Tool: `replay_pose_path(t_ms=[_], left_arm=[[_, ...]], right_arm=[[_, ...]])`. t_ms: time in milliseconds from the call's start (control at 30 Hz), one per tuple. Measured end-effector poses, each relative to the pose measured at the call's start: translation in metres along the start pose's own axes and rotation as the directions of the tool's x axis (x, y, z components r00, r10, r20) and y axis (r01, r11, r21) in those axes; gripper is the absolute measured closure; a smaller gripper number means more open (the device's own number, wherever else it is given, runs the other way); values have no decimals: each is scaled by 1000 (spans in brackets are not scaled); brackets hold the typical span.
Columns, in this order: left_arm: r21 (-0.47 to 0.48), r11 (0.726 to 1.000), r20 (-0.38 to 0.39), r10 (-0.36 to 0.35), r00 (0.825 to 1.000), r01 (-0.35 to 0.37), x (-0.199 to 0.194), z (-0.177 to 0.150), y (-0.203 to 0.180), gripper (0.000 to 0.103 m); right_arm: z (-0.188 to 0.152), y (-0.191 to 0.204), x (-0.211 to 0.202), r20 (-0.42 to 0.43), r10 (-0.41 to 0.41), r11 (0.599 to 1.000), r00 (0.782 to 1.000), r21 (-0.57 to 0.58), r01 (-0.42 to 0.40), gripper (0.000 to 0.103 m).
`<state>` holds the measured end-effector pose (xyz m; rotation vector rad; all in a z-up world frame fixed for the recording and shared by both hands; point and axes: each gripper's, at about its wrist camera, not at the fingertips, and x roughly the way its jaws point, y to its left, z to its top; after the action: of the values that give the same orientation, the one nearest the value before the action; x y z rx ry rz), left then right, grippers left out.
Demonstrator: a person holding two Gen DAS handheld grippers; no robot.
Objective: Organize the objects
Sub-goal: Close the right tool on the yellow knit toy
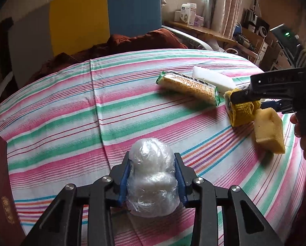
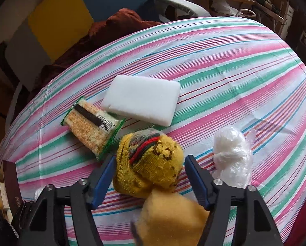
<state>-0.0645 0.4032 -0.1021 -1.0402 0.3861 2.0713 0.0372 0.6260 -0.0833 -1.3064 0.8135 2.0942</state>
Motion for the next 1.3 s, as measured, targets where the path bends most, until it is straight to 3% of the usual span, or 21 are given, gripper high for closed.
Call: replay_pose_path(t_ms=[133,300,433,633,733,800,867,933,1033,1100,1167,1300], left_arm=[[31,999,11,38,999,-38,1,-2,-10,65],[29,999,16,32,999,-33,0,-3,-9,65],[32,999,21,35,999,-36,-2,-6,-9,65],[36,998,25,44,999,-44,-7,-11,-9,65],[39,998,26,49,998,-50,-10,-14,-9,65],[43,998,28,54,998,-56,-11,-16,-10,65],[42,997,30,56,998,-57,-12,-17,-10,65],[40,998,32,54,998,-55,-12,-17,-10,65],[37,998,34,52,998,-53,-13,-18,-9,65],[36,998,36,53,998,-55,-13,-19,-9,65],[34,998,38,54,998,-55,-15,-21,-9,66],[20,998,42,51,998,-52,-19,-25,-7,66]], right_arm=[[-3,6,0,-1,-23,999,1000,-45,23,45],[-5,9,-3,11,-43,997,999,-71,44,51],[-5,13,-11,52,-44,995,998,-83,48,63],[-7,15,-15,65,-23,994,998,-101,30,67],[-3,16,-8,36,17,995,999,-96,-14,67],[-4,18,-3,27,-6,994,1000,-109,9,66],[-3,17,-2,17,24,996,1000,-87,-23,50],[1,14,6,-11,31,998,999,-59,-32,43],[1,17,7,-3,13,997,1000,-78,-13,42],[1,23,7,14,-12,993,1000,-119,14,48],[-1,29,2,44,-30,987,999,-156,37,66],[1,26,-14,104,-9,990,995,-136,23,69]])
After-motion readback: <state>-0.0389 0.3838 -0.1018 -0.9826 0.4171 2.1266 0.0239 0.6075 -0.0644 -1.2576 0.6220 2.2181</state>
